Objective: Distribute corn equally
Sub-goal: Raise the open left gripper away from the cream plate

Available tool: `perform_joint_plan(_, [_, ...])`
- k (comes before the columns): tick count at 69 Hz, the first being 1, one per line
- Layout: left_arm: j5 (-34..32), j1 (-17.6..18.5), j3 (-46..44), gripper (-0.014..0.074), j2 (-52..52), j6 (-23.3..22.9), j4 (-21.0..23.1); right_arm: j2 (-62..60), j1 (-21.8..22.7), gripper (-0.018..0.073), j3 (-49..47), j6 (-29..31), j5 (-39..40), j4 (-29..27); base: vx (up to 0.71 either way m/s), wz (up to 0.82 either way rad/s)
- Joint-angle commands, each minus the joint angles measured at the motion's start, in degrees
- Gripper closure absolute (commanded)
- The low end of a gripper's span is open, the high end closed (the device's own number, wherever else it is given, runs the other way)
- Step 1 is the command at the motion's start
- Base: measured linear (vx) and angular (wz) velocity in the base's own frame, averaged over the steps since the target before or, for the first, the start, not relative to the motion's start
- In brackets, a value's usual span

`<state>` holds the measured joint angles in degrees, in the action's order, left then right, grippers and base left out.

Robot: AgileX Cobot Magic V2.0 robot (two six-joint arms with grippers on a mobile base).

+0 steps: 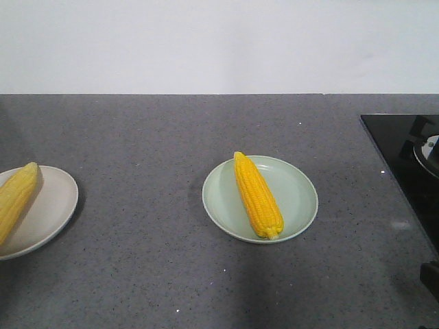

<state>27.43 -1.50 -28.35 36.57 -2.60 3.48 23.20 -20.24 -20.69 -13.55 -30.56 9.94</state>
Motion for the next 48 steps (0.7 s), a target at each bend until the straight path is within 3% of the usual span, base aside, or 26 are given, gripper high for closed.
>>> perform_joint_plan(1, [-6.10,0.10,1.57,0.0606,-4.65,0.00,0.84,0.34,0.19,0.0568,-1.54,0.13,3.81,1.17,0.00,0.00])
perform_joint_plan(18, [-6.65,0.10,6.17,0.0606,-15.30,0.71,4.19,0.34,0.19,0.0568,-1.54,0.13,3.81,1.17,0.00,0.00])
perform_joint_plan(31, [-5.94,0.04,6.17,0.0606,-16.98,3.49,3.06,0.34,0.19,0.0568,-1.54,0.13,3.81,1.17,0.00,0.00])
perform_joint_plan(48, [-6.74,0.04,6.28,0.0606,-16.98,3.43,0.65,0.34,0.19,0.0568,-1.54,0.13,3.81,1.17,0.00,0.00])
